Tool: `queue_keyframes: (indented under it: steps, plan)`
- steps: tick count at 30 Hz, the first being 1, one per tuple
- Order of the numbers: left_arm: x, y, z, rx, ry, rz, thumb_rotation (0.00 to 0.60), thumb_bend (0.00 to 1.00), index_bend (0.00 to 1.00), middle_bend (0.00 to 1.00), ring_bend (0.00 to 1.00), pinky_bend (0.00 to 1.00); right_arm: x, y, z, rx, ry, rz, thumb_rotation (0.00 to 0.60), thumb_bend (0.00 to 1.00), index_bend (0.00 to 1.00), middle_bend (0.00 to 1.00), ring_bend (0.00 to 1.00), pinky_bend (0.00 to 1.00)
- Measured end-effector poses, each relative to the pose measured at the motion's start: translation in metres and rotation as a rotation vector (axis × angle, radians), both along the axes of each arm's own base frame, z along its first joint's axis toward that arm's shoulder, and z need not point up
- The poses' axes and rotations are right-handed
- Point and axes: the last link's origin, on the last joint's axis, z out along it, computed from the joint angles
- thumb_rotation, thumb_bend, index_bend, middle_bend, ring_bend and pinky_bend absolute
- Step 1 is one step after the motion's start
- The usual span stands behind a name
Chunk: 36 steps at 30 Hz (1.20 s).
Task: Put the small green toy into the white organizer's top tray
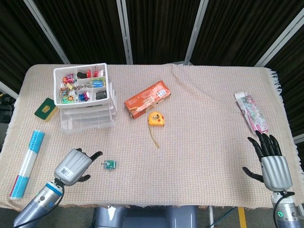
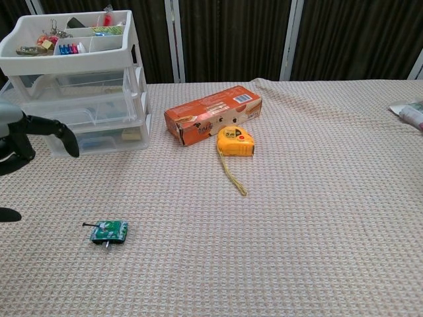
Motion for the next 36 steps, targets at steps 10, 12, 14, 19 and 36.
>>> queue_keyframes:
  steps: [10, 12, 14, 19, 36]
  plan:
    - [-0.013, 0.021, -0.047, -0.041, 0.060, 0.124, 0.600, 0.00, 0.38, 0.96, 0.86, 0.73, 0.000, 0.000, 0.001, -0.002, -0.001, 0.000, 0.600, 0.01, 0.14, 0.00, 0.00, 0.00]
    - [-0.015, 0.025, -0.056, -0.043, 0.088, 0.143, 0.600, 0.01, 0.38, 0.96, 0.86, 0.73, 0.000, 0.000, 0.001, -0.002, -0.002, 0.001, 0.600, 0.01, 0.14, 0.00, 0.00, 0.00]
    - [-0.015, 0.028, -0.064, -0.046, 0.109, 0.163, 0.600, 0.01, 0.38, 0.96, 0.86, 0.73, 0.000, 0.000, 0.001, -0.002, -0.004, 0.002, 0.600, 0.01, 0.14, 0.00, 0.00, 0.00]
    - [-0.014, 0.032, -0.085, -0.058, 0.151, 0.208, 0.600, 0.01, 0.37, 0.96, 0.86, 0.73, 0.000, 0.000, 0.001, 0.000, -0.007, 0.005, 0.600, 0.01, 0.14, 0.00, 0.00, 0.00]
    - [0.000, 0.043, -0.118, -0.066, 0.105, 0.278, 0.600, 0.18, 0.43, 0.96, 0.86, 0.73, 0.000, 0.001, 0.001, 0.004, -0.013, 0.006, 0.600, 0.01, 0.14, 0.00, 0.00, 0.00]
